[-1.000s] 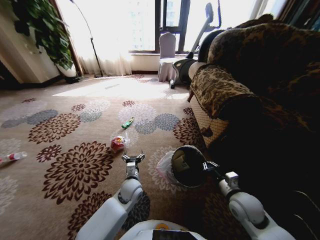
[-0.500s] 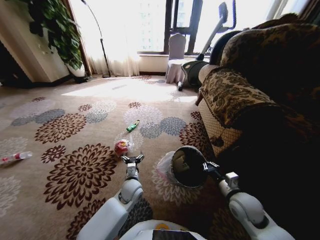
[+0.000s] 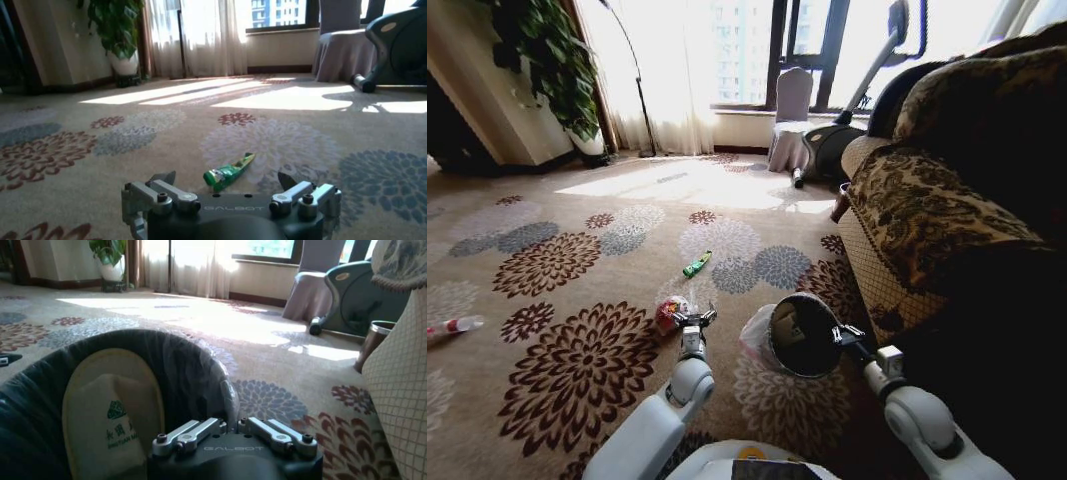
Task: Pick up the trash from the ground and place it into the trash bin.
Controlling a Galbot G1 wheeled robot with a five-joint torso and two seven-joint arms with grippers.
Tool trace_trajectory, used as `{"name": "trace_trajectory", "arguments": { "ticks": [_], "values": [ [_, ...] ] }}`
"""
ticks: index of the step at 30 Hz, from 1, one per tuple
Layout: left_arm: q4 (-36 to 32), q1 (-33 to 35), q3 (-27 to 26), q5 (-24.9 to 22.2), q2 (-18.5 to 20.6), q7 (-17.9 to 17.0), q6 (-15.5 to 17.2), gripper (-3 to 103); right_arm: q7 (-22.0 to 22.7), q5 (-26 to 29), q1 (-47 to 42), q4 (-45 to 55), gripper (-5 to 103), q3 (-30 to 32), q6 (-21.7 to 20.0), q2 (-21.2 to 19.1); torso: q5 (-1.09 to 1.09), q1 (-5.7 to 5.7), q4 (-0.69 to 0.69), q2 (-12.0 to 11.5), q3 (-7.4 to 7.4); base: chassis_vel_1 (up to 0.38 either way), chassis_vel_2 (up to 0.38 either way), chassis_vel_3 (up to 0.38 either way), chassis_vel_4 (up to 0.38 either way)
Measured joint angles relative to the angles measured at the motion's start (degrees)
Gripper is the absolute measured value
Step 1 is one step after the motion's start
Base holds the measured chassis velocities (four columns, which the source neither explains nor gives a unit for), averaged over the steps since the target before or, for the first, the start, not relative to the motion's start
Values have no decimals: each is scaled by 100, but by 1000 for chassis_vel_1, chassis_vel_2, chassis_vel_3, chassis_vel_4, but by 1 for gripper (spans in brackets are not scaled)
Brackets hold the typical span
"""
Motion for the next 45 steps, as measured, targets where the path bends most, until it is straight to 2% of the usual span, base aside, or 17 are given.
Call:
{"name": "trace_trajectory", "arguments": {
  "ticks": [9,13,15,16,17,18,23,25,27,31,34,38,41,42,44,45],
  "values": [
    [19,35,-1,29,2,21,-32,100,-21,-41,11,-15,2,-28,9,1,-3,0,0,1,2,-108,303,295,-97],
    [20,49,18,-3,-7,-2,-42,100,-17,-39,15,-16,2,-33,33,-4,2,0,3,1,2,-82,307,306,-94],
    [-33,93,198,-370,10,-185,110,100,-11,-41,20,-23,2,-46,48,-8,-4,0,4,1,3,-69,243,231,-65],
    [-33,93,198,-370,10,-185,110,100,-11,-41,20,-23,2,-46,48,-8,-4,0,4,1,3,-51,201,231,-65],
    [-120,141,319,-735,28,-342,260,100,-9,-46,22,-29,2,-56,49,-9,-1,1,2,1,4,-51,128,145,-22],
    [-167,192,364,-879,27,-390,332,100,-5,-48,22,-32,2,-60,50,-7,2,1,1,0,4,-40,128,145,-28],
    [-301,457,438,-867,2,-292,537,100,22,-62,15,-43,2,-60,50,-2,-4,0,-3,1,1,-8,26,29,-6],
    [-391,541,448,-962,7,-369,795,100,23,-80,-14,-48,2,-48,53,10,-1,0,-2,3,1,13,-23,-33,7],
    [-392,543,434,-1010,4,-418,883,100,22,-91,-28,-50,2,-44,56,22,-2,0,-2,3,0,0,0,0,0],
    [-52,407,344,-1083,9,-454,891,100,14,-155,-70,-54,2,-41,97,90,-1,0,1,3,2,0,0,0,0],
    [458,209,275,-1114,75,-236,725,100,13,-208,-119,-52,2,-42,105,150,-1,0,0,3,3,0,0,0,0],
    [740,126,215,-1126,83,-88,691,100,14,-235,-149,-37,2,-31,116,135,-2,0,0,3,2,0,0,0,0],
    [1000,71,39,-1168,56,204,697,100,26,-233,-172,-10,2,10,117,87,-2,0,1,3,3,0,0,0,0],
    [1000,71,39,-1168,56,204,697,100,26,-233,-172,-10,2,10,117,87,-2,0,1,3,3,0,0,0,0],
    [1176,-6,2,-1253,74,362,708,100,30,-233,-179,-9,2,16,118,80,-2,0,1,3,3,0,0,0,0],
    [1414,-111,-12,-1271,80,586,620,100,32,-233,-181,-9,2,13,119,83,-1,0,1,3,3,0,0,0,0]
  ]
}}
